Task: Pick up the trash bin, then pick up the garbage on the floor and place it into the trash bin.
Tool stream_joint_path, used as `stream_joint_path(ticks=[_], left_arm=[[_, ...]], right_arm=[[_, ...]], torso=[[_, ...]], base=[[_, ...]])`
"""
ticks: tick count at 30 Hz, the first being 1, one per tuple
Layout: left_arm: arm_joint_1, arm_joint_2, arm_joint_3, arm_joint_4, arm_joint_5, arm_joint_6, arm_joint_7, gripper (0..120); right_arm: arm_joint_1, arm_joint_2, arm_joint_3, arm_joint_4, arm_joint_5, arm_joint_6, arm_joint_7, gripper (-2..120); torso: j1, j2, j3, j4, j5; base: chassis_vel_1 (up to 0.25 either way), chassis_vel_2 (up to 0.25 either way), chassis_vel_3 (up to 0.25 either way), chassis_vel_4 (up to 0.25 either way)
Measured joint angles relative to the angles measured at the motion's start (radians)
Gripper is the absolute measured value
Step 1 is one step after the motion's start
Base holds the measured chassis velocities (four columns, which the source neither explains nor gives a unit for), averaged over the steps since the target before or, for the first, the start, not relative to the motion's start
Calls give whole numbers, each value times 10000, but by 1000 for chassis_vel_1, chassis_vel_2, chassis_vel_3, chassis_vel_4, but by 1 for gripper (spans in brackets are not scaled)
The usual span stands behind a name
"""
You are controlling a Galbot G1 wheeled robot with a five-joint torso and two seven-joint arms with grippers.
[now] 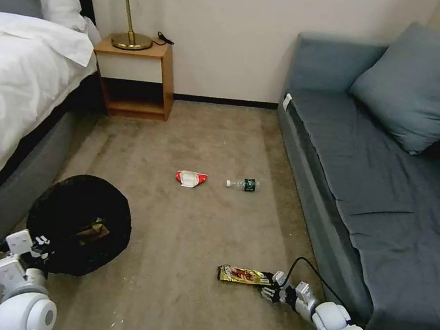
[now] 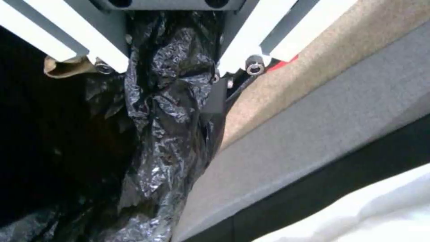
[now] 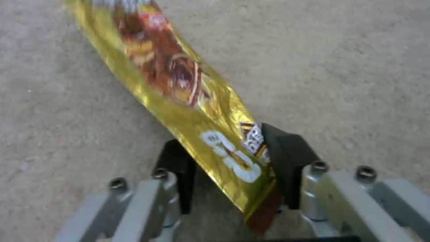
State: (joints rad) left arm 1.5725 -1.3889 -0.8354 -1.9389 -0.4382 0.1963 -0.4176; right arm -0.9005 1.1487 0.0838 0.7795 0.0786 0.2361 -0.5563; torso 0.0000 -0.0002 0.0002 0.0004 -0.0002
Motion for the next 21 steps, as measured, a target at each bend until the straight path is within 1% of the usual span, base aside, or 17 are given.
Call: stream_joint_path(ticks=[3,4,5,8,9,10,11,15,21], left_arm=[[0,-1,3,14,0,0,1,1],[0,-1,3,14,0,0,1,1],[0,-5,4,23,-1,0,3,1],[2,-23,8,47,1,-4,1,1],[0,-31,10,54,2,-9,1,1],[0,-31,10,54,2,-9,1,1],[-4,-33,13,63,2,-12,2,1],[-33,-33,16,88,3,-16,2,1],[-103,-29,34,94,30,-17,5,1]], right_arm=[[-42,-56,16,219,7,5,32,25],[-42,-56,16,219,7,5,32,25],[-55,-70,18,301,12,5,36,22],[-87,-102,-16,525,11,13,36,7],[-107,-113,-35,648,7,21,35,4],[-107,-113,-35,648,7,21,35,4],[-122,-125,-41,748,5,28,35,0],[-163,-163,-88,1102,2,34,41,0],[-192,-266,-385,2084,225,-126,104,0]], torso=[[1,0,1,-7,2],[1,0,1,-7,2],[1,0,0,-7,-2],[0,0,0,-6,2],[0,-1,0,-5,2],[0,-1,0,-5,2],[1,0,-1,-5,1],[1,0,-1,-6,2],[0,0,-2,-5,1]], base=[[0,0,0,0],[0,0,0,0],[0,0,0,0],[0,0,0,0],[0,0,0,0],[0,0,0,0],[0,0,0,0],[0,0,0,0],[0,0,0,0]])
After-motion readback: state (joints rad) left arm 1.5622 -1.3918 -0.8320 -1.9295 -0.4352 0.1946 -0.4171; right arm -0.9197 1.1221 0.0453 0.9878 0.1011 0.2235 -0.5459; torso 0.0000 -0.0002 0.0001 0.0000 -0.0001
